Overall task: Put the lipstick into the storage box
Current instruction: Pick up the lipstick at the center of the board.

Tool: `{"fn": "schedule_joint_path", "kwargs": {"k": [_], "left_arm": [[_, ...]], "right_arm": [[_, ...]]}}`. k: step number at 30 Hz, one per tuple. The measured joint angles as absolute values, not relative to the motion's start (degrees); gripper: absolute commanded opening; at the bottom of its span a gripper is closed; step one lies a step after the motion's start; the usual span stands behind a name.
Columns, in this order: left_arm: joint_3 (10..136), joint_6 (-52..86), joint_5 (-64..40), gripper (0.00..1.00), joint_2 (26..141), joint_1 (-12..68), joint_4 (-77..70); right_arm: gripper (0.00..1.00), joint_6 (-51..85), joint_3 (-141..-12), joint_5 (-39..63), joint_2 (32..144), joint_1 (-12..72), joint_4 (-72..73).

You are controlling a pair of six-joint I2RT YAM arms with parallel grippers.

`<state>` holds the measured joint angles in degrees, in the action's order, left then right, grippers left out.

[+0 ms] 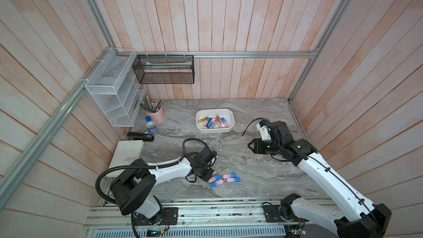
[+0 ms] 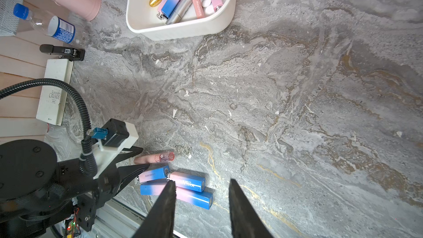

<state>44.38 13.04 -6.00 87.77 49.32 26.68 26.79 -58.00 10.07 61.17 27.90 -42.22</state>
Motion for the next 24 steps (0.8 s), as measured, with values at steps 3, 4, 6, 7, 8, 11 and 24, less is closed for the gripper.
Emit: {"fn": "schedule_joint_path", "kwargs": {"k": [3,4,6,7,8,11,24], "left_arm": [[44.56,12.69,-5.93,0.43,88.07,49.32,26.35],[44.6,12.64,-5.91,0.42,88.16,49.32,26.22],[44.86,12.53,-5.74,0.37,88.49,49.32,26.11],[45.15,12.4,-5.69,0.34,88.82,49.32,26.11],[45.45,12.21,-5.67,0.31,89.21,49.32,26.11],[46.59,11.62,-5.58,0.26,90.43,49.32,26.09],[49.1,10.48,-5.45,0.2,91.88,49.32,27.66]], "right_arm": [[0.4,26.85,-58.0,9.89,61.17,28.01,-42.24],[0.4,26.85,-58.0,9.87,61.17,28.05,-42.24],[0.4,26.85,-58.0,9.69,61.17,28.05,-42.24],[0.4,26.85,-58.0,9.65,61.17,28.05,-42.24],[0.4,26.85,-58.0,9.54,61.17,28.05,-42.24],[0.4,26.85,-58.0,9.43,61.17,28.05,-42.24],[0.4,26.74,-58.02,8.84,62.37,28.05,-42.19]]}}
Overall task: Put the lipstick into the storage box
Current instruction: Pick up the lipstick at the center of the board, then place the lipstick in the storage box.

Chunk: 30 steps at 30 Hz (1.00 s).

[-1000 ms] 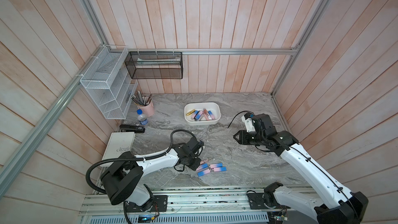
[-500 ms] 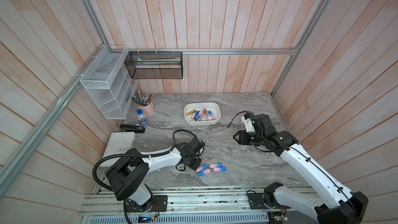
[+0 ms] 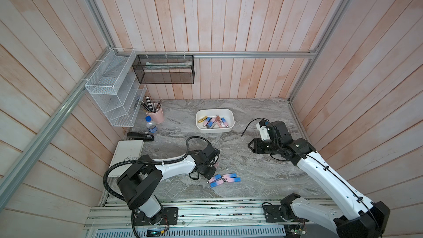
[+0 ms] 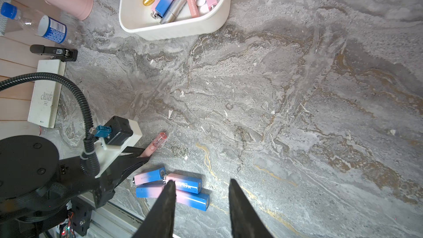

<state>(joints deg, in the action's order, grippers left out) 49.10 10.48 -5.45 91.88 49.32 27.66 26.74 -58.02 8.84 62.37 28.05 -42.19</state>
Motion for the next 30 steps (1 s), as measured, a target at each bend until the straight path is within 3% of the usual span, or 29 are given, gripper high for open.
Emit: {"fn": "schedule_joint_path", "kwargs": {"k": [11,21,30], "left_arm": [[60.75,6.74,-2.55,0.2,95.83,48.6,30.85],[72.05,1.08,-1.65,0.2,101.41,40.6,32.84],[90.24,-3.51,-1.13,0.2,111.55,34.37,33.8]], "right_arm": [[0.4,25.5,-59.4,7.9,64.53,28.05,-42.06],[0.4,24.27,-61.43,6.76,66.15,27.35,-42.02],[0.4,23.75,-63.81,6.72,69.84,26.11,-40.91]]}}
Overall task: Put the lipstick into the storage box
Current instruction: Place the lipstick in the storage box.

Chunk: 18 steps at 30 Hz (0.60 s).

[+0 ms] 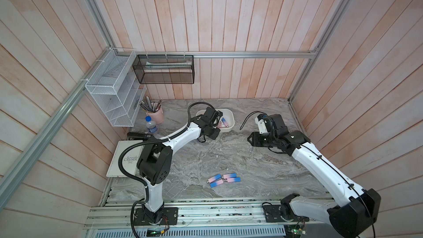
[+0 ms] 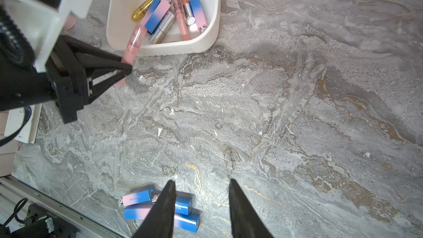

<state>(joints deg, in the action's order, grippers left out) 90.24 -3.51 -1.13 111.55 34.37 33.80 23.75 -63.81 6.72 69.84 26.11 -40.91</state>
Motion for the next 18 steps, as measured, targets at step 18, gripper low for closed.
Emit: {"fn": "schedule_joint_path", "kwargs": {"k": [18], "left_arm": [[105.86,-2.76,-2.7,0.25,126.5,25.8,33.85]], "right_arm": [[0.4,23.35,-68.16,7.29,76.12,25.02,-39.38]]}}
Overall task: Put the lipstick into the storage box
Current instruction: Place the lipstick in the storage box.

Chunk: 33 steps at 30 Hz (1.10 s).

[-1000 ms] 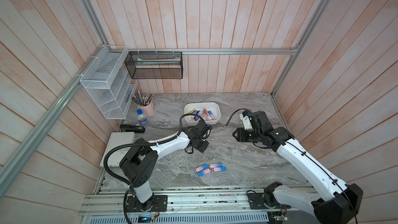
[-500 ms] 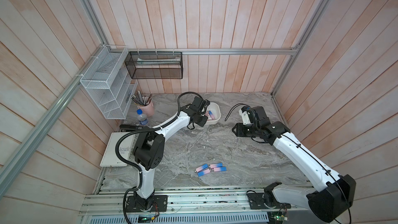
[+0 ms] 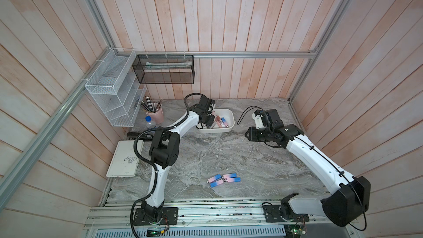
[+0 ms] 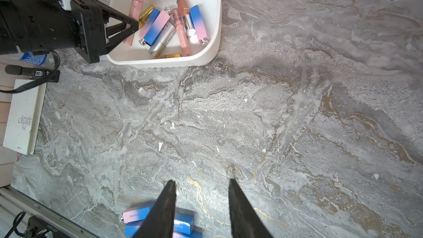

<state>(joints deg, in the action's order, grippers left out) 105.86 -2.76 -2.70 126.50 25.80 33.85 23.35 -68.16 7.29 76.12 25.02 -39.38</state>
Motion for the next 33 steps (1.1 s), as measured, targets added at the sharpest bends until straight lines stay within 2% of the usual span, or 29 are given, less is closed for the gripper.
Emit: {"fn": "schedule_joint_path", "kwargs": {"k": [7,17,25,33], "left_arm": [[106.28,-2.74,-3.14,0.4,127.2,24.53,33.71],[104.75,-2.83,-3.16,0.41,123.7,24.88,33.45],[85.56,-3.25,-3.57,0.41,104.03,30.76,31.03],[64.51,2.04,-5.93,0.41,92.55,40.03,30.0]], "right_arm": [[0.4,22.39,-70.85,7.53,78.91,24.43,-39.44],[0.4,21.21,-74.3,7.97,81.43,24.25,-39.46],[0.4,20.97,-74.11,8.95,81.06,24.25,-39.51],[0.4,21.02,-70.41,9.8,76.31,24.25,-39.59]]}}
